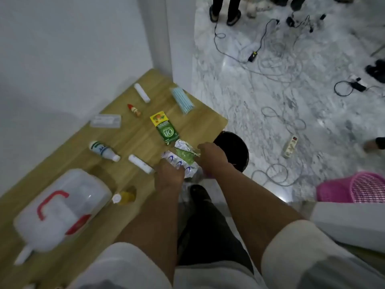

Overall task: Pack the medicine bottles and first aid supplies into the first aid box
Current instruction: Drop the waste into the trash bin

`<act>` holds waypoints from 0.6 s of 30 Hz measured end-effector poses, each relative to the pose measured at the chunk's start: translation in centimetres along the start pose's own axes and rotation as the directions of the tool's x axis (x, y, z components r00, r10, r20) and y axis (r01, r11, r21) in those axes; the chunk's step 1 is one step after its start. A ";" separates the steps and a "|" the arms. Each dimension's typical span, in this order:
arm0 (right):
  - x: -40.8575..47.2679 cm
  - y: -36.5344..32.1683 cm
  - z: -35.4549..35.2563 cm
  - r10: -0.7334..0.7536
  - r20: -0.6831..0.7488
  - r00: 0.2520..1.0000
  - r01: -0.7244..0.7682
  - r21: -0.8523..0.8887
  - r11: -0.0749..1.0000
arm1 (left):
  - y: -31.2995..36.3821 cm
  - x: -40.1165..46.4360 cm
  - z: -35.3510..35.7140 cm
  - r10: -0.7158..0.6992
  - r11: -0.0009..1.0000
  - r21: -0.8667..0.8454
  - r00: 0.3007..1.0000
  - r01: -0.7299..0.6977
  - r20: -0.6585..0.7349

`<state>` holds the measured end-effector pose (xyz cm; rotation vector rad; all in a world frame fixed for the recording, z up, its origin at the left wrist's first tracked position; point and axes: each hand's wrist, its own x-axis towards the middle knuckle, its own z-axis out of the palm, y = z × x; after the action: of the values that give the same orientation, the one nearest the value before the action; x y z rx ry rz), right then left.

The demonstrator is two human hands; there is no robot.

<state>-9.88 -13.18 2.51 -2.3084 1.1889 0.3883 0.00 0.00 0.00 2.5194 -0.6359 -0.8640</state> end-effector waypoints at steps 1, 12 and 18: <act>0.6 0.1 0.5 0.018 0.001 1.000 -0.018 0.016 1.000 | 0.3 0.3 0.5 -0.049 0.998 -0.036 0.999 0.049 -0.015; 3.4 0.5 3.8 0.149 -0.011 0.989 -0.137 0.336 0.932 | 4.5 3.0 3.2 -0.285 0.947 -0.202 0.943 0.250 -0.169; 2.3 2.8 2.5 0.192 -0.003 0.981 -0.158 0.554 0.817 | 6.1 2.2 2.7 -0.179 0.944 -0.301 0.977 0.138 -0.113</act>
<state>-10.89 -14.69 -1.52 -1.7231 1.3374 0.0210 -1.95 -6.79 0.05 2.3558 -0.2410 -0.7648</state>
